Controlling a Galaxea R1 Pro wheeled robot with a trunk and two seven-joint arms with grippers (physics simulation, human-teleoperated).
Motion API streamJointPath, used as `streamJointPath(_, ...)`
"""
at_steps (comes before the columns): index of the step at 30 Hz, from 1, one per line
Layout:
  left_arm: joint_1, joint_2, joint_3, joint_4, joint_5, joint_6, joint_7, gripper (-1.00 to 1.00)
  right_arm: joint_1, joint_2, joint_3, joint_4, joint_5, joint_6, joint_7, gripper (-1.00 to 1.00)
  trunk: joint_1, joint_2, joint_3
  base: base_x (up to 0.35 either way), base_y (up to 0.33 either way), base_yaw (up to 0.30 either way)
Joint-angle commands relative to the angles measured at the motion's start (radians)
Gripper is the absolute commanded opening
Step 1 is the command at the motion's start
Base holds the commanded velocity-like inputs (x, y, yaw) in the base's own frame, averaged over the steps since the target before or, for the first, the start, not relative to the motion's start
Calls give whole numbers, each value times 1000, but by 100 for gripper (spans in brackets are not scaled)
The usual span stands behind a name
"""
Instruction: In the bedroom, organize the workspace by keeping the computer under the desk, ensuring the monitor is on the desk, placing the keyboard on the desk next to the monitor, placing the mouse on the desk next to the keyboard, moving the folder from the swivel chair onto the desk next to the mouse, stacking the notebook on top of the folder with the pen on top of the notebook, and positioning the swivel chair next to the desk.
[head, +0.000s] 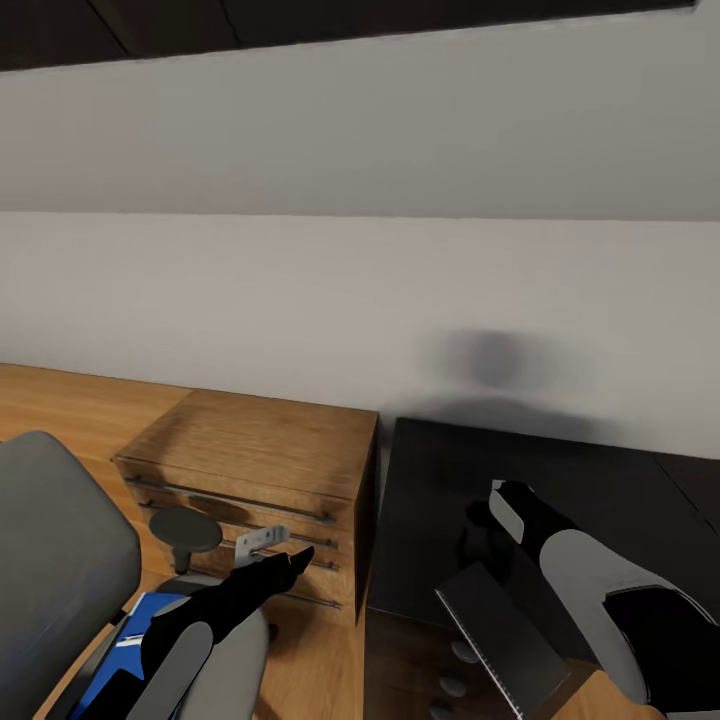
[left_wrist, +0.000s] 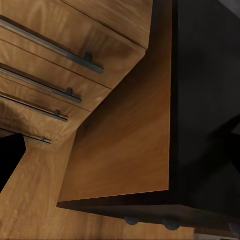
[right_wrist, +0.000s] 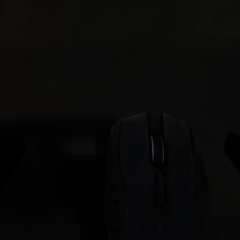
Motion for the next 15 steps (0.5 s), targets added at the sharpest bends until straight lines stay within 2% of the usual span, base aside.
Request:
streamJointPath(1,-1,1,-2,-1,11,1,10,100,0,-1,8,-2,-11,5,-7,100,0,-1,-1,0,0,0)
streamJointPath(11,-1,1,-2,-1,10,1,10,100,0,-5,8,-1,-10,5,-11,100,0,-1,-1,0,0,0)
streamJointPath(15,-1,0,-2,-1,10,1,10,100,0,-25,8,0,-10,5,-11,100,0,-1,-1,0,0,0)
